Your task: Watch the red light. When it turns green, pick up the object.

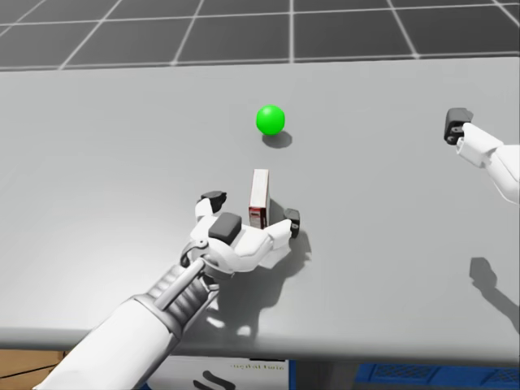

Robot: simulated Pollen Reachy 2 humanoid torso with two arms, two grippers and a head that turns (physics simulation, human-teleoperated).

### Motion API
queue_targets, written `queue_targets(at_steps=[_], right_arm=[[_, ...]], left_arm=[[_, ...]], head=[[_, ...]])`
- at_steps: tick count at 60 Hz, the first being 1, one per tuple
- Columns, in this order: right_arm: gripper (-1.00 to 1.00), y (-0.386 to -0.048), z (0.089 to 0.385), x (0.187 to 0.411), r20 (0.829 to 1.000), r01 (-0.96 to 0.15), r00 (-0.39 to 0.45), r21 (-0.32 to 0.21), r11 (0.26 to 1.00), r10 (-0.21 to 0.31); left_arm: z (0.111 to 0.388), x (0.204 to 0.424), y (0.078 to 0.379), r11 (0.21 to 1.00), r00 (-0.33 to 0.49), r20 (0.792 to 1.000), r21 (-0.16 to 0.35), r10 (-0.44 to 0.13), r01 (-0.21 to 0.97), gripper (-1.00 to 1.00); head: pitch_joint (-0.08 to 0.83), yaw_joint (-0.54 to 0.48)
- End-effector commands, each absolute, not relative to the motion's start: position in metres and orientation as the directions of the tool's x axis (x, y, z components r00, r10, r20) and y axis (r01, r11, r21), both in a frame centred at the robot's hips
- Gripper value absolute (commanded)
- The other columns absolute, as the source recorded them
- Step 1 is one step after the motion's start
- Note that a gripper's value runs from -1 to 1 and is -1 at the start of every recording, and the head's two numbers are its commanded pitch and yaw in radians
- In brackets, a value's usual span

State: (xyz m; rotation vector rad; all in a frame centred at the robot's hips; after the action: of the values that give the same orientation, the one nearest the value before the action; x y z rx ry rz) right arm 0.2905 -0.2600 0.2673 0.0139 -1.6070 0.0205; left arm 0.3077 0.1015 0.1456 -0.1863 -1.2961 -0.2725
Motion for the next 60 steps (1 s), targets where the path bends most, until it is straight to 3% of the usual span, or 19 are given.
queue_targets(at_steps=[1, 2, 3, 4, 5, 7, 22, 37, 48, 55, 60], right_arm=[[-1.0, -0.26, 0.267, 0.29, 0.999, -0.022, -0.037, -0.004, 1.0, 0.003], [-1.0, -0.26, 0.267, 0.29, 0.999, -0.022, -0.037, -0.004, 1.0, 0.003], [-1.0, -0.26, 0.267, 0.29, 0.999, -0.022, -0.037, -0.004, 1.0, 0.003], [-1.0, -0.26, 0.267, 0.29, 0.999, -0.022, -0.037, -0.004, 1.0, 0.003], [-1.0, -0.26, 0.267, 0.29, 0.999, -0.022, -0.037, -0.004, 1.0, 0.003], [-1.0, -0.26, 0.267, 0.29, 0.999, -0.022, -0.037, -0.003, 1.0, 0.003], [-1.0, -0.26, 0.268, 0.29, 0.999, -0.021, -0.038, -0.002, 1.0, 0.002], [-1.0, -0.261, 0.267, 0.291, 0.999, -0.018, -0.036, -0.002, 1.0, 0.002], [-1.0, -0.261, 0.266, 0.291, 0.999, -0.018, -0.037, -0.001, 1.0, 0.0], [-1.0, -0.261, 0.266, 0.291, 0.999, -0.018, -0.036, -0.001, 1.0, 0.0], [-1.0, -0.261, 0.266, 0.291, 0.999, -0.019, -0.034, -0.003, 1.0, 0.002]], left_arm=[[0.145, 0.306, 0.049, 0.932, 0.33, 0.943, -0.163, 0.051, 0.324, -1.0], [0.144, 0.306, 0.049, 0.931, 0.332, 0.942, -0.162, 0.048, 0.326, -0.82], [0.144, 0.305, 0.049, 0.93, 0.341, 0.939, -0.165, 0.046, 0.327, -0.46], [0.143, 0.305, 0.048, 0.929, 0.346, 0.937, -0.166, 0.045, 0.329, 0.32], [0.143, 0.304, 0.048, 0.929, 0.348, 0.936, -0.167, 0.045, 0.33, 0.6], [0.142, 0.303, 0.048, 0.926, 0.352, 0.935, -0.167, 0.039, 0.339, 0.9], [0.141, 0.3, 0.048, 0.921, 0.36, 0.933, -0.157, 0.019, 0.358, 1.0], [0.14, 0.299, 0.049, 0.924, 0.362, 0.932, -0.154, 0.017, 0.351, 1.0], [0.141, 0.299, 0.05, 0.923, 0.361, 0.932, -0.157, 0.022, 0.35, 1.0], [0.148, 0.298, 0.051, 0.92, 0.354, 0.935, -0.165, 0.031, 0.355, 1.0], [0.168, 0.297, 0.056, 0.918, 0.315, 0.948, -0.164, 0.046, 0.36, 1.0]], head=[[0.634, 0.08], [0.634, 0.08], [0.634, 0.08], [0.634, 0.08], [0.634, 0.08], [0.634, 0.08], [0.602, 0.08], [0.393, 0.08], [0.29, 0.08], [0.28, 0.09], [0.285, 0.08]])
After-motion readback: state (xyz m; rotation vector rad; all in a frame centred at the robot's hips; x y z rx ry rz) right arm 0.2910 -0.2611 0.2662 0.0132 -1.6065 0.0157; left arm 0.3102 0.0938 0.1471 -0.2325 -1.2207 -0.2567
